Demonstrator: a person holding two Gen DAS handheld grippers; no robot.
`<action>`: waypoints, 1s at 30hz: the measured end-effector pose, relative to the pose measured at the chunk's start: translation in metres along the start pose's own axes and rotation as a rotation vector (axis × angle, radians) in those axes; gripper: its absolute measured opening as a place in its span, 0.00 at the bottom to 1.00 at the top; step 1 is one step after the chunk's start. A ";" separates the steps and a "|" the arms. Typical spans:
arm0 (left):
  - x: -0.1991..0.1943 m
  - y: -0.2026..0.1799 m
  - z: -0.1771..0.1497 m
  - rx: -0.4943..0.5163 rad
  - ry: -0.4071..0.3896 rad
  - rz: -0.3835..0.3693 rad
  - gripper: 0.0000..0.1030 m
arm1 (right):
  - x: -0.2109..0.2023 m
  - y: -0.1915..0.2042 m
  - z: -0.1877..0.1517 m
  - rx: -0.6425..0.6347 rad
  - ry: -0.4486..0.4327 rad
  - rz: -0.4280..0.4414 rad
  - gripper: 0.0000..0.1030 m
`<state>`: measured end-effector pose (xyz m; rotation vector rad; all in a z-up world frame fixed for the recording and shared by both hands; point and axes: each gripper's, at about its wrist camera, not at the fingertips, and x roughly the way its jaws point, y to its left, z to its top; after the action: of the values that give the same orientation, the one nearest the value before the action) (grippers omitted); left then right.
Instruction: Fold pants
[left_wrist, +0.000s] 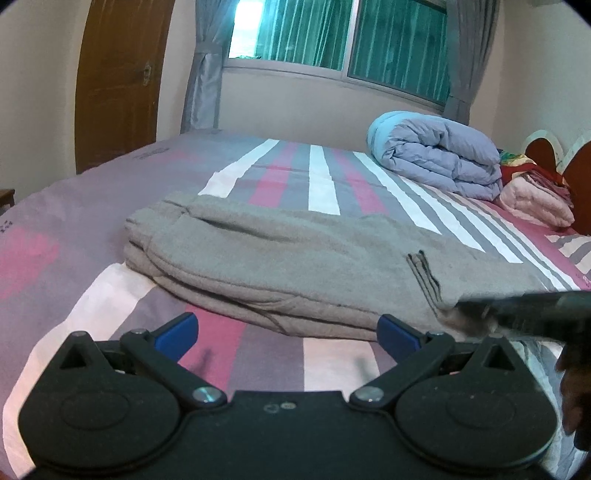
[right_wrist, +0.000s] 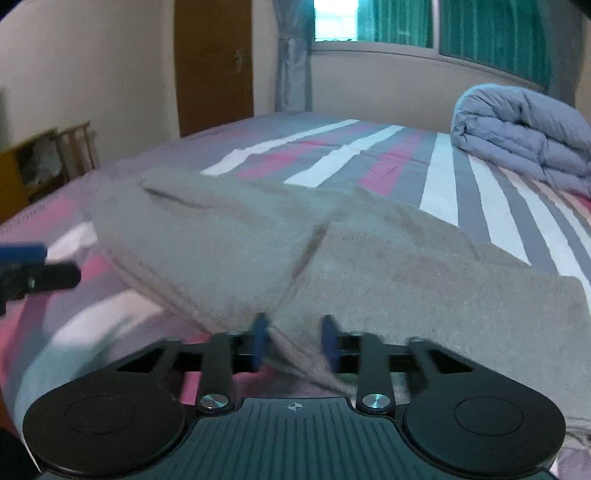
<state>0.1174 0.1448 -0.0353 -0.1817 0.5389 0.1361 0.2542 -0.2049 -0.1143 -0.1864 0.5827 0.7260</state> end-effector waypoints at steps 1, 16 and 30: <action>0.000 0.001 0.000 -0.004 0.003 0.001 0.94 | -0.005 -0.003 0.004 0.029 -0.030 -0.025 0.12; 0.004 -0.006 0.001 0.007 0.008 -0.006 0.94 | -0.070 -0.057 0.003 0.227 -0.138 0.005 0.23; 0.014 -0.026 0.000 0.071 0.043 0.004 0.94 | -0.092 -0.087 -0.031 0.281 -0.019 0.053 0.23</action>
<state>0.1335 0.1211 -0.0386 -0.1147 0.5864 0.1170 0.2444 -0.3332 -0.0911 0.0967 0.6670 0.6884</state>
